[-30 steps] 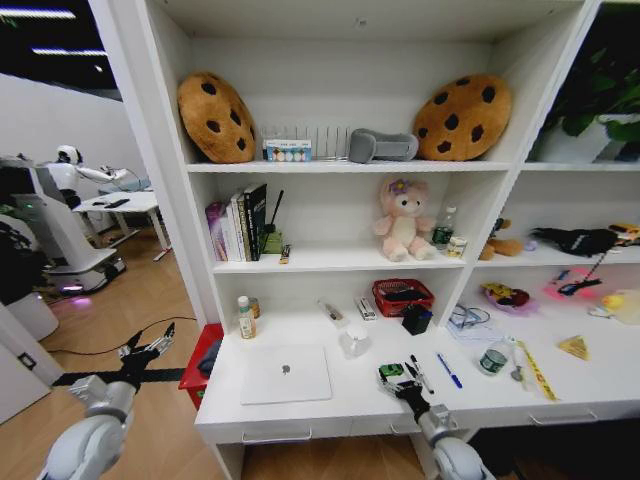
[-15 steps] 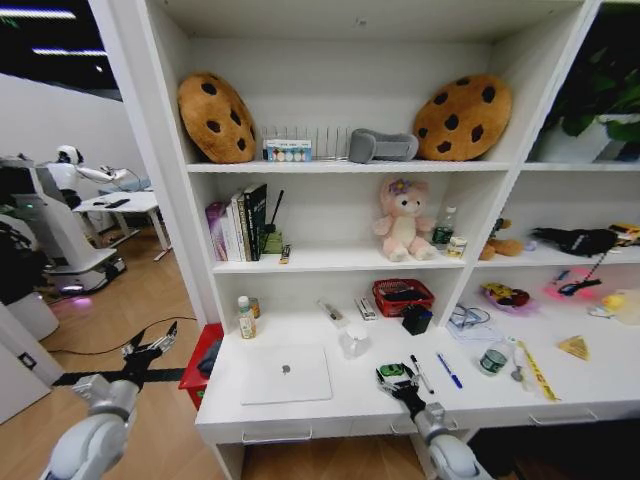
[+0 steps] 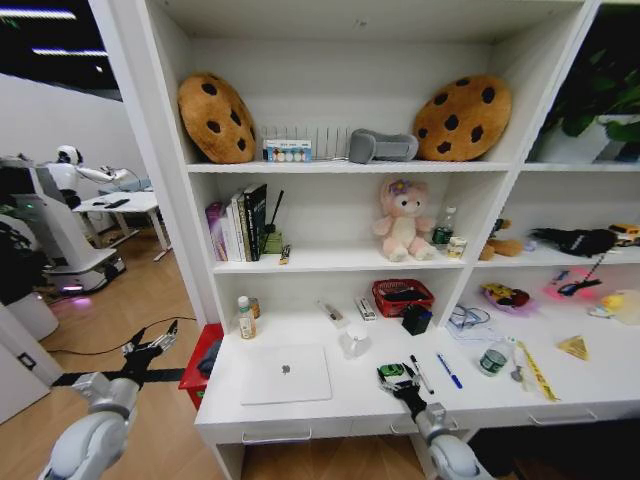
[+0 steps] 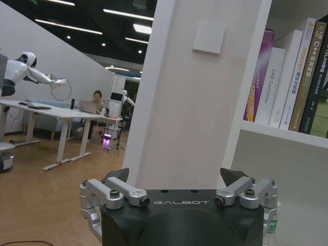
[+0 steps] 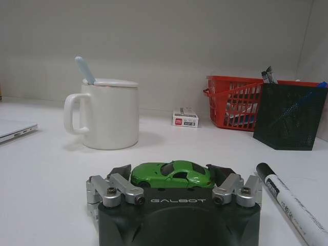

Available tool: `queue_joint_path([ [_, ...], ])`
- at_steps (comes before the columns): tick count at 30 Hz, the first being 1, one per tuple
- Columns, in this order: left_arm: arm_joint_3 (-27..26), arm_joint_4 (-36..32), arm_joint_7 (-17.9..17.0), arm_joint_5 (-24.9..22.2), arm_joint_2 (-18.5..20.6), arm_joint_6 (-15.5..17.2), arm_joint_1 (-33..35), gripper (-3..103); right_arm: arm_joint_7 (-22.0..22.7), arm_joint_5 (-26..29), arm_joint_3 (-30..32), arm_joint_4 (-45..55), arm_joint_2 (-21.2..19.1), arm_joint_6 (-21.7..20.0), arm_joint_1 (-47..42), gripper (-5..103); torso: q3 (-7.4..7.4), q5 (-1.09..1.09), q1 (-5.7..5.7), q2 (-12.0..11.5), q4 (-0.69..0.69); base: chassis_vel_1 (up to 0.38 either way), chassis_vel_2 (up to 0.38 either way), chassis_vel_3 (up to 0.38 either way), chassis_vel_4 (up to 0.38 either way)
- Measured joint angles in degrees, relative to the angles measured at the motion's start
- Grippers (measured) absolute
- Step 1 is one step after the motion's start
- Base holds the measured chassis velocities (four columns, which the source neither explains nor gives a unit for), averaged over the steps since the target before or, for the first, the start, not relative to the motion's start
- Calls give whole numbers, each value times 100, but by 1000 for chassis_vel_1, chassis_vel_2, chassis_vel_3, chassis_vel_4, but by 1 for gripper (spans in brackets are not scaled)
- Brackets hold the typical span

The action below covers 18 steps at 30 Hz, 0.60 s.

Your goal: Organize the objects on the table.

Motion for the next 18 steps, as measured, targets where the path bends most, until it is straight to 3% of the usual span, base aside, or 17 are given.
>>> queue_joint_path([
  [3, -4, -2, -1, -3, 3, 0, 6, 100, 0, -1, 2, 7, 1, -1, -7, 88, 0, 0, 0, 0, 0, 0, 0, 0, 0],
  [4, -6, -4, -2, -5, 4, 1, 9, 100, 0, -2, 5, 12, 2, -1, -12, 81, 0, 0, 0, 0, 0, 0, 0, 0, 0],
  [18, 35, -25, -9, 40, -42, 20, 16, 100, 27, 72, 335, 681, -142, -27, -398, 81, 1, 2, 1, -1, 0, 0, 0, 0, 0],
])
